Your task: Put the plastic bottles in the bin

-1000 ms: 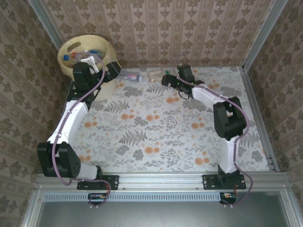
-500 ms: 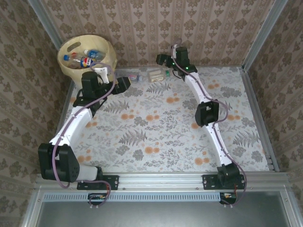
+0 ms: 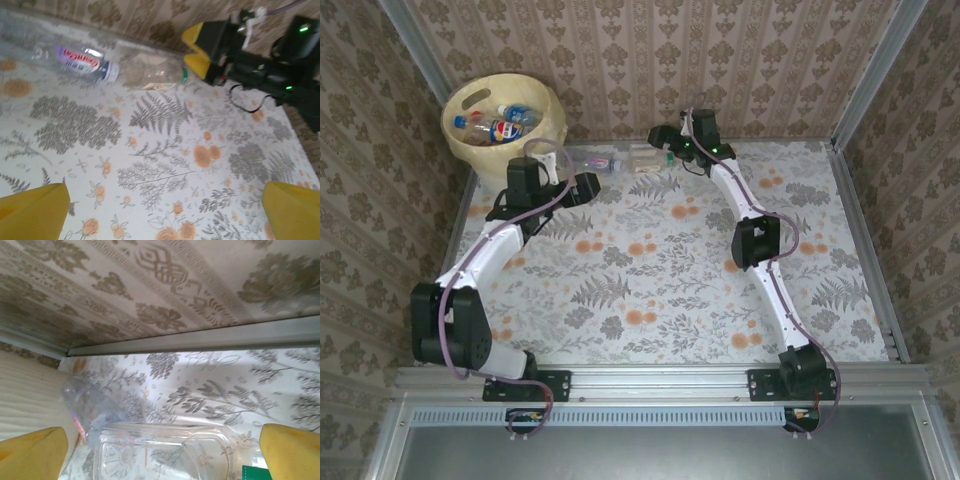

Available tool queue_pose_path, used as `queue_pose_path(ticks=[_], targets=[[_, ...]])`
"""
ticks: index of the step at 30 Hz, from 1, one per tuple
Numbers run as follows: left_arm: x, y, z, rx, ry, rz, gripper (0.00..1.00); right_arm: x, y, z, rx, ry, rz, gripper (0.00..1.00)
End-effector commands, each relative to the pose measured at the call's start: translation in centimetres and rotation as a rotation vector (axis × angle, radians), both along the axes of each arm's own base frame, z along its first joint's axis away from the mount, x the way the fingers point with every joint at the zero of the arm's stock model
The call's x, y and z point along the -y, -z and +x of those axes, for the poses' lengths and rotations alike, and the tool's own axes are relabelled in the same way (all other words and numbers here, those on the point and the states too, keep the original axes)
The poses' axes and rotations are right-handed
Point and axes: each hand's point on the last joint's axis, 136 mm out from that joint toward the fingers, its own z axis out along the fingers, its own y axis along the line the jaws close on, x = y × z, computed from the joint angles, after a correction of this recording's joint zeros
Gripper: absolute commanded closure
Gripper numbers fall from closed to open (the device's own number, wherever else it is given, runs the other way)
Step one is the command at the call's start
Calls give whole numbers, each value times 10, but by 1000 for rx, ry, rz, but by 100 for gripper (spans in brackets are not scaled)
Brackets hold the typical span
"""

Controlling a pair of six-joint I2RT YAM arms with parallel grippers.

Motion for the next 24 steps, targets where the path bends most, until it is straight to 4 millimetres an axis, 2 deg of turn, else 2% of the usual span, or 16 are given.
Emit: queue_pose_path(ticks=[1, 8, 11, 14, 18, 24], targets=[[-1, 6, 6, -46, -32, 5, 0, -48, -6, -46, -141, -137, 28, 0], [-18, 24, 5, -104, -125, 68, 0, -89, 5, -119, -235, -302, -192, 0], [-26, 30, 4, -126, -167, 82, 0, -104, -3, -146, -215, -371, -282, 0], [-31, 36, 3, -150, -201, 87, 0, -116, -20, -164, -171, -420, -315, 0], [-38, 45, 3, -187, -252, 95, 0, -118, -43, -166, -135, -399, -313, 0], [-30, 59, 15, -182, -173, 159, 0, -95, -57, -154, -120, -236, -420, 0]])
